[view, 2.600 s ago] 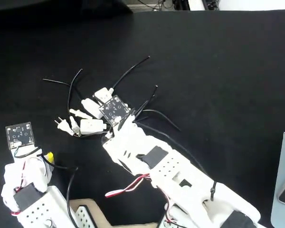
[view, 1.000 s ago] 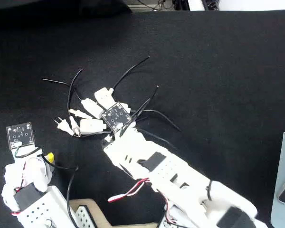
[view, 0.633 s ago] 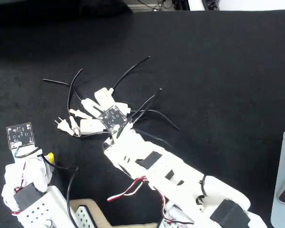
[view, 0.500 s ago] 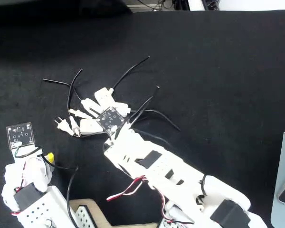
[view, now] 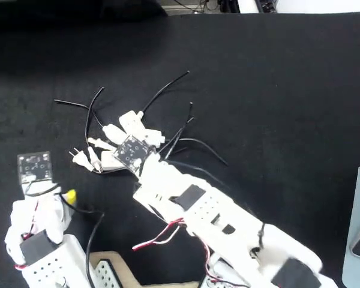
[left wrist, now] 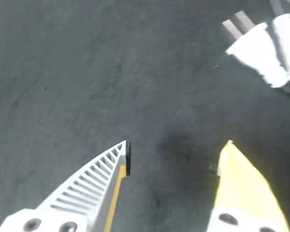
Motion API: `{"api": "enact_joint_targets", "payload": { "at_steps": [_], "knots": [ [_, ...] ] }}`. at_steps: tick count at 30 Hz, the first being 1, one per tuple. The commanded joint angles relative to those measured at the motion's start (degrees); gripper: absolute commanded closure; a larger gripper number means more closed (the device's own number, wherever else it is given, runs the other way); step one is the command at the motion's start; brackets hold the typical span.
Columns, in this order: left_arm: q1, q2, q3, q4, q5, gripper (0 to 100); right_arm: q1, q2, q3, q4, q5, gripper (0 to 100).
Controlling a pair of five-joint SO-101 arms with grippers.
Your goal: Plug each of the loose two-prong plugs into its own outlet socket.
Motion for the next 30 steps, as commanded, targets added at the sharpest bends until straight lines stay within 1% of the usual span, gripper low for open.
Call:
{"api": "enact_joint_targets", "payload": {
  "at_steps": [1, 3, 5, 9, 14, 17, 22, 27, 30],
  "knots": [
    [6.1, -0.4, -6.9, 2.5, 0.4, 61, -1.8, -10.2, -9.5, 13.0, -3.3, 74.6],
    [8.1, -0.4, -8.0, 2.3, 0.5, 61, -2.1, -14.6, -12.9, 18.5, -3.9, 73.1],
    [10.8, -0.4, -9.1, 2.2, 1.0, 61, -2.1, -18.9, -15.5, 23.3, -4.2, 74.3],
    [18.9, 0.0, -10.6, 2.2, 1.4, 61, -1.1, -26.1, -17.2, 30.6, -8.0, 79.6],
    [29.7, 0.4, -11.4, 2.4, 4.8, 60, 1.8, -32.0, -14.3, 34.5, -13.2, 85.8],
    [34.4, 3.6, -11.4, 1.8, 6.1, 60, 6.2, -34.7, -13.1, 37.2, -15.1, 85.7],
    [39.9, 15.1, -13.7, -2.8, 7.6, 60, 16.0, -35.9, -9.9, 37.5, -17.5, 85.7],
    [45.4, 30.5, -18.3, -8.3, 9.5, 60, 24.0, -35.9, -5.1, 34.2, -17.4, 85.6],
    [48.0, 38.9, -19.6, -13.6, 10.5, 61, 28.4, -35.9, -2.8, 31.8, -17.2, 85.6]
  ]
}}
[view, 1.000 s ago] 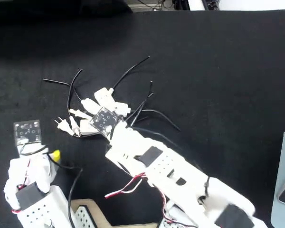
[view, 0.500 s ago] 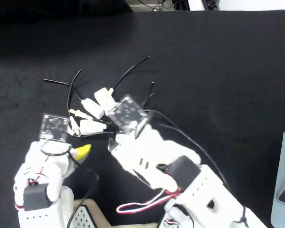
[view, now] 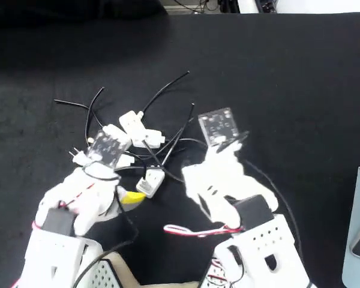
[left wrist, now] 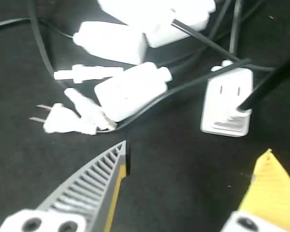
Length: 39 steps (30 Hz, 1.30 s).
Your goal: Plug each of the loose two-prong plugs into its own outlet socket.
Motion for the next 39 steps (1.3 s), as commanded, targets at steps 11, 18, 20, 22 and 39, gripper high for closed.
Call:
{"api": "enact_joint_targets", "payload": {
  "at_steps": [11, 18, 20, 22, 39],
  "knots": [
    [9.0, 35.0, -4.8, -26.7, 5.9, 61, 6.7, -0.6, 4.6, -5.4, -0.6, 85.6],
    [9.4, 42.5, -8.6, -30.4, 6.7, 72, 6.7, -0.6, 4.8, -5.4, -0.6, 85.6],
    [9.4, 43.6, -9.8, -30.4, 6.7, 73, 6.7, -0.6, 4.8, -5.4, -0.6, 85.6],
    [9.4, 44.5, -10.4, -30.5, 6.7, 73, 6.7, -0.6, 4.9, -5.4, -0.6, 85.6],
    [13.6, 45.8, -11.5, -30.5, 6.1, 73, 6.8, -0.6, 4.9, -5.3, -0.6, 85.7]
  ]
}}
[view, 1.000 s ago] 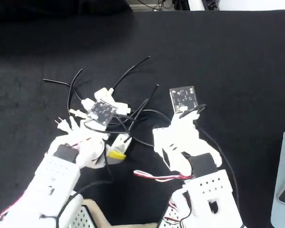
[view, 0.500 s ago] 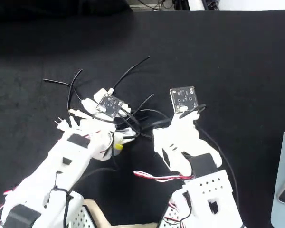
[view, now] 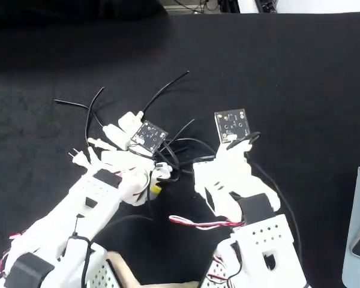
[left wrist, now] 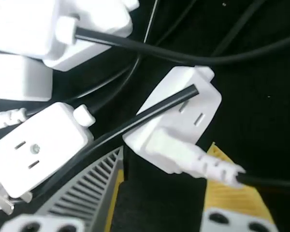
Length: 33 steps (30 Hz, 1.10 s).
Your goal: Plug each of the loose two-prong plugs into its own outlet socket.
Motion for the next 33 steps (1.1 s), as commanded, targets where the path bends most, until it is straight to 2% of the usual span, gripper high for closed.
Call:
{"api": "enact_joint_targets", "payload": {
  "at_steps": [1, 5, 10, 17, 24, 31, 33],
  "knots": [
    [0.7, -0.4, -3.6, -0.9, -1.8, 73, 0.7, -0.6, -0.3, -1.0, -0.6, 85.7],
    [0.2, 0.0, -5.8, -0.9, -4.8, 73, 0.7, -0.6, -0.3, -1.0, -0.6, 85.7],
    [2.0, 0.1, -7.6, -1.1, -4.7, 73, 0.7, -0.6, -0.3, -0.9, -0.6, 85.7],
    [4.7, 0.2, -1.2, -11.4, -4.8, 73, 0.6, -0.6, -0.3, -0.9, -0.6, 85.8],
    [4.8, 0.2, 0.0, -12.1, -5.0, 73, 0.6, -0.6, -0.3, -0.8, -0.6, 86.0],
    [7.5, 0.1, -2.2, 0.6, -8.0, 74, 0.8, -0.7, -0.3, -0.7, -0.6, 86.0],
    [7.8, -0.5, -2.8, 3.2, -8.0, 78, 0.8, -0.7, -0.3, -0.7, -0.6, 86.0]
  ]
}}
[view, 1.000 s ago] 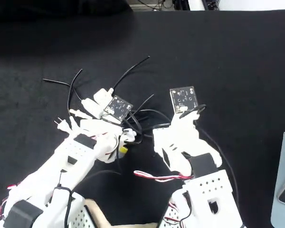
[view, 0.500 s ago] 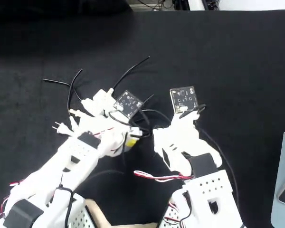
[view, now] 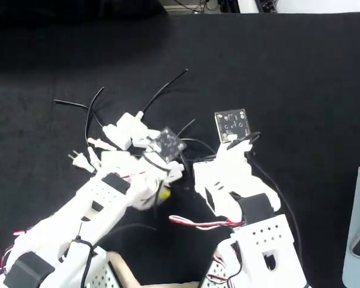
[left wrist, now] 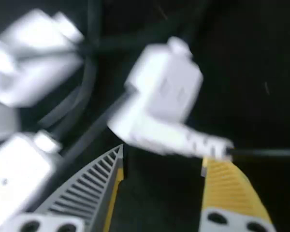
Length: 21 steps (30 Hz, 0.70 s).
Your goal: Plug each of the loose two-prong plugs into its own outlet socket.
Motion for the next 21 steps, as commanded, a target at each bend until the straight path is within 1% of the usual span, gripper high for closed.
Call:
{"api": "enact_joint_targets", "payload": {
  "at_steps": [1, 3, 11, 14, 16, 18, 21],
  "knots": [
    [1.5, -0.8, -3.3, 6.3, -0.9, 80, 0.9, -0.7, -0.3, -0.7, -0.6, 86.0],
    [1.2, -0.8, -4.1, 8.3, -0.9, 82, 0.9, -0.7, -0.3, -0.6, -0.6, 86.0],
    [1.2, -0.9, -9.8, 17.4, -0.4, 82, 1.1, -0.7, -0.3, -0.6, -0.6, 86.0],
    [1.2, -0.9, -12.6, 19.7, -0.4, 82, 3.4, -0.9, -0.3, -0.6, -0.6, 86.0],
    [1.2, -0.9, -14.1, 21.3, -0.5, 79, 4.9, -0.9, -0.3, -0.8, -0.5, 86.0],
    [1.0, -0.9, -15.8, 23.7, -0.4, 72, 6.4, -0.9, -0.3, -0.8, -0.4, 85.8],
    [-0.8, -1.0, -19.4, 27.9, 0.4, 66, 9.9, -1.0, -0.8, -1.0, -0.3, 85.7]
  ]
}}
